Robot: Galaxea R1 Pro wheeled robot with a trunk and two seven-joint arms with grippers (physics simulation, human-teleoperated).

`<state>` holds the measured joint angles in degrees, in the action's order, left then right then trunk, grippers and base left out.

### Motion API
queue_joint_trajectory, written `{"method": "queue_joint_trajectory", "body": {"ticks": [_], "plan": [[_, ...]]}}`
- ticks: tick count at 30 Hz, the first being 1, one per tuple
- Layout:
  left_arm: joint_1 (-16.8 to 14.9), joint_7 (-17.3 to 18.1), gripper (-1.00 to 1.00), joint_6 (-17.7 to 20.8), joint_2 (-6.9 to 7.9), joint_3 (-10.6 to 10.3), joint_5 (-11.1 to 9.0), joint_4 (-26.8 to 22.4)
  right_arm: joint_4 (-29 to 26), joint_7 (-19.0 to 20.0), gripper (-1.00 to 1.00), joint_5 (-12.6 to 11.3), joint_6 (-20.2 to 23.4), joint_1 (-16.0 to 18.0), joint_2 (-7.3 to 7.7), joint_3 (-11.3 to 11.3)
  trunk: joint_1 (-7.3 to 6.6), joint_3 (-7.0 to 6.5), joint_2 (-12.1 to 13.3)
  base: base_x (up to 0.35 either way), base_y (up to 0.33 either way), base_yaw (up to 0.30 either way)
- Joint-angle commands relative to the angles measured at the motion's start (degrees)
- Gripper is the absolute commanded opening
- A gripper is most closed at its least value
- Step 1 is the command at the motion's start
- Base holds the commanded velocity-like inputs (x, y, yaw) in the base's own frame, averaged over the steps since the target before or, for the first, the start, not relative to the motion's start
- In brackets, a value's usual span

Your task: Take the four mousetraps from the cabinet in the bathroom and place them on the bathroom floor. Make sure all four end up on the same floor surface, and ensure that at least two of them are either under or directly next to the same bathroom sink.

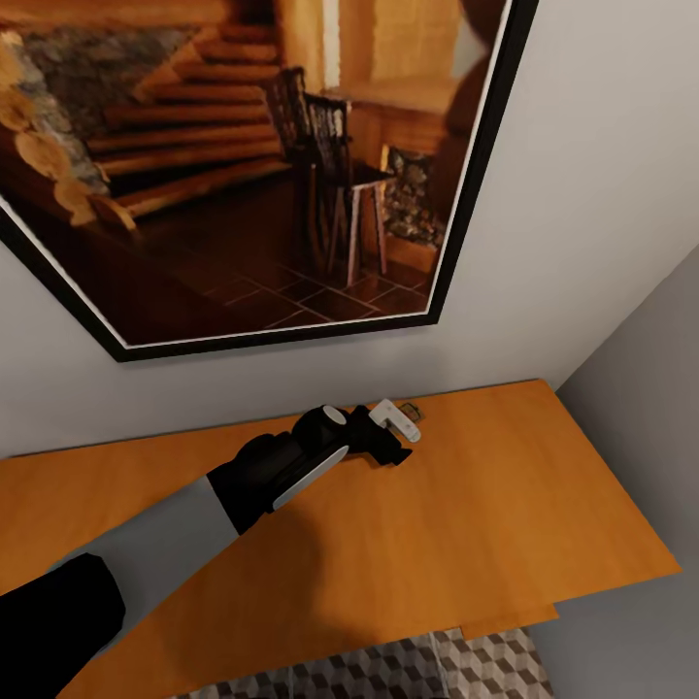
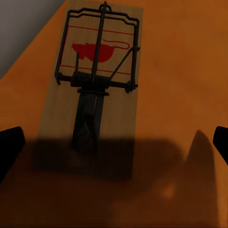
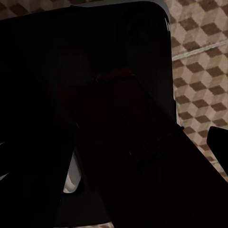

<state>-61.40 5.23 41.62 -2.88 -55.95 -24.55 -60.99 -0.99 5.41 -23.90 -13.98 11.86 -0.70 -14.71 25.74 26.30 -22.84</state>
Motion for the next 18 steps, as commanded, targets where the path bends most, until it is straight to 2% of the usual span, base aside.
{"method": "queue_joint_trajectory", "body": {"ticks": [1,18], "plan": [[0.0,0.1,1.00,0.2,0.09,0.0,0.6,1.2,0.1,0.3,-1.00,-0.6,-0.3,0.0,0.00,-0.4,0.04,0.08,-0.1,0.000,0.000,0.000],[0.0,0.1,1.00,0.3,0.16,0.0,0.6,1.4,0.1,0.3,-1.00,-0.6,-0.3,0.0,0.00,-0.3,0.04,0.08,-0.1,0.000,0.000,0.000]]}}
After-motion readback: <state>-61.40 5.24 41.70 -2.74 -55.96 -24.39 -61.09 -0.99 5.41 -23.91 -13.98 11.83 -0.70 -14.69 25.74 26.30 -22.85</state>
